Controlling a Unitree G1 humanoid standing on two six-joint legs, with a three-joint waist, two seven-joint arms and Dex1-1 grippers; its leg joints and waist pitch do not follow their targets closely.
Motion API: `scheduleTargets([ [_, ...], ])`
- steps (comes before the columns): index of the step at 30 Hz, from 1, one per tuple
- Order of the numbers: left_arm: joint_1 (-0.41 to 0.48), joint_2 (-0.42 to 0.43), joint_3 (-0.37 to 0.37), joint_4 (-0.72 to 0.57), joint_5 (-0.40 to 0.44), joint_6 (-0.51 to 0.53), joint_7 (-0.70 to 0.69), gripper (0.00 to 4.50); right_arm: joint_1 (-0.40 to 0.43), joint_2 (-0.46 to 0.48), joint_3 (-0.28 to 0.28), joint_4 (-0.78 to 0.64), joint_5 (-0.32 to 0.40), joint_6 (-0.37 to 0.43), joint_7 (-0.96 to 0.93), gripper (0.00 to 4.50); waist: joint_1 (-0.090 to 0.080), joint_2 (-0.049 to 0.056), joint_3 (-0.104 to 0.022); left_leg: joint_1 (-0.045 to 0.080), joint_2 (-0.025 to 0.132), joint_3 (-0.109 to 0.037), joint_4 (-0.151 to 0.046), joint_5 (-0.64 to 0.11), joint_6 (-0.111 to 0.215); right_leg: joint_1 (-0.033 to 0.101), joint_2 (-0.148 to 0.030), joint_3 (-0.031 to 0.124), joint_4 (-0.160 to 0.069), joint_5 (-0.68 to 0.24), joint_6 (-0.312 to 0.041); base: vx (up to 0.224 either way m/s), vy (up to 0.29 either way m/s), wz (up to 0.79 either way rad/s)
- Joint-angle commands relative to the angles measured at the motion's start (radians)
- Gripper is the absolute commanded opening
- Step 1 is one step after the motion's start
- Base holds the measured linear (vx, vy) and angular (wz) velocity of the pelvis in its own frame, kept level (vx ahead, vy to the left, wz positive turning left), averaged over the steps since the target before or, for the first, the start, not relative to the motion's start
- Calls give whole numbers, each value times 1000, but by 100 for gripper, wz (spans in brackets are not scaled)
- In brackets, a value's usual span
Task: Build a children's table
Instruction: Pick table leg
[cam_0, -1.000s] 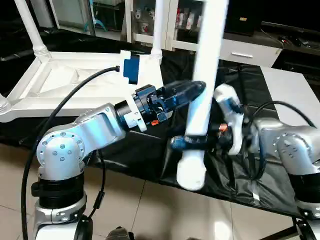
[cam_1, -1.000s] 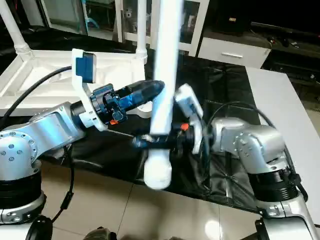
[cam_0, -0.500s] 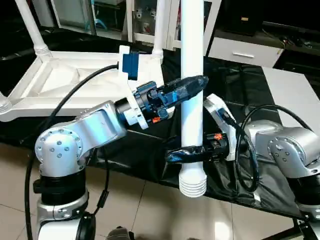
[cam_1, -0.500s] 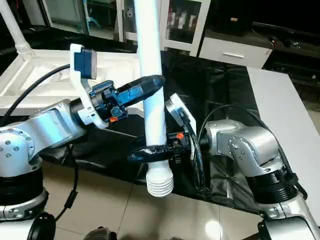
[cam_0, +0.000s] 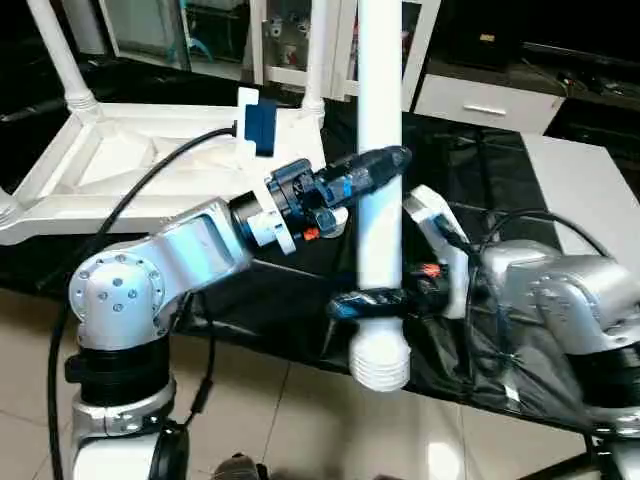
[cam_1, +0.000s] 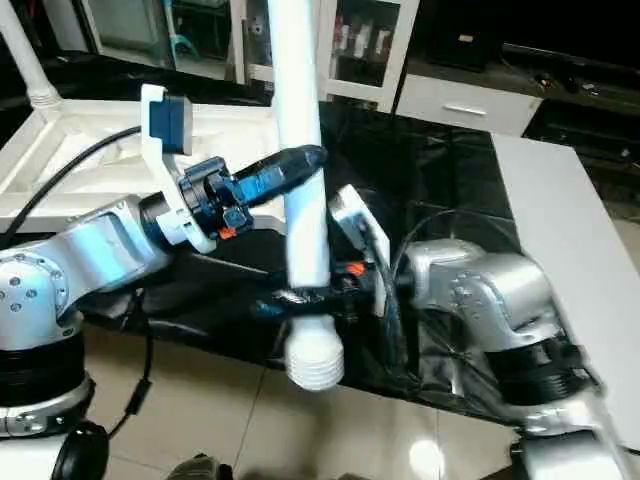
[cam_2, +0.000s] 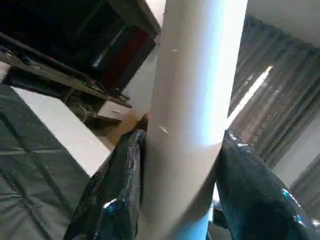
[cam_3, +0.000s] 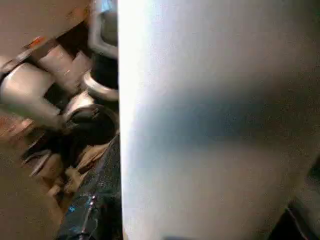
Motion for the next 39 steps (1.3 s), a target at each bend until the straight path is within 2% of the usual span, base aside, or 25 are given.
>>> scheduleTargets([
  [1, -8, 8, -18, 6, 44, -10, 15, 185, -36, 4, -61, 14, -33, -48, -64, 256, -2, -2, -71, 20, 57, -38, -80, -163, -62, 41, -83, 57, -97, -328, -83, 0, 0, 0],
  [4, -25, 9, -42, -5, 106, -35, 60, 179, -48, 40, -90, 20, -59, -77, -146, 292, -3, 1, -71, 22, 58, -38, -81, -165, -70, 40, -82, 58, -97, -320, -89, 0, 0, 0],
  [6, -30, 11, -47, -8, 116, -38, 66, 179, -48, 48, -93, 16, -65, -81, -161, 303, -1, 4, -72, 23, 58, -37, -80, -159, -69, 40, -82, 58, -94, -295, -95, 0, 0, 0],
  [7, -39, 9, -54, -12, 137, -47, 83, 177, -46, 68, -102, 8, -81, -88, -214, 327, 0, 4, -72, 22, 59, -37, -82, -151, -70, 40, -82, 58, -92, -272, -100, 0, 0, 0],
  [10, -55, 1, -78, -17, 217, -85, 118, 177, -42, 114, -104, -11, -122, -112, -315, 341, -2, 5, -73, 21, 59, -38, -83, -145, -73, 42, -82, 58, -89, -238, -107, 0, 0, 0],
  [15, -60, -10, -101, -8, 296, -124, 140, 177, -41, 162, -83, -19, -181, -114, -432, 341, -10, 7, -72, 21, 56, -37, -86, -165, -86, 42, -82, 59, -92, -256, -99, 0, 0, 0],
  [16, -66, -15, -114, 8, 342, -154, 157, 177, -42, 202, -70, -9, -233, -89, -542, 341, -12, 8, -71, 21, 57, -38, -86, -167, -91, 40, -82, 59, -92, -261, -97, 0, 0, 0],
  [21, -73, -7, -141, 33, 420, -197, 165, 177, -35, 242, -39, 7, -339, -110, -679, 341, -21, 11, -71, 23, 55, -40, -89, -197, -110, 38, -83, 59, -96, -294, -71, 0, 0, 0],
  [26, -83, -18, -157, 65, 510, -248, 173, 177, -18, 298, -18, -10, -385, -117, -773, 341, -25, 12, -73, 22, 55, -39, -90, -188, -110, 38, -80, 61, -91, -241, -65, 0, 0, 0],
  [28, -87, -25, -159, 74, 528, -260, 176, 177, -13, 316, -10, -23, -388, -113, -785, 307, -26, 13, -73, 20, 54, -39, -90, -181, -112, 40, -80, 61, -89, -215, -71, 0, 0, 0],
  [31, -90, -31, -163, 83, 551, -274, 172, 177, -9, 330, 3, -36, -398, -110, -794, 294, -26, 14, -73, 22, 56, -40, -91, -185, -112, 41, -81, 61, -86, -192, -80, 0, 0, 0],
  [39, -92, -39, -165, 95, 582, -289, 163, 177, -6, 338, 19, -43, -413, -117, -796, 224, -27, 15, -70, 23, 56, -39, -93, -207, -116, 39, -82, 63, -90, -219, -78, 0, 0, 0],
])
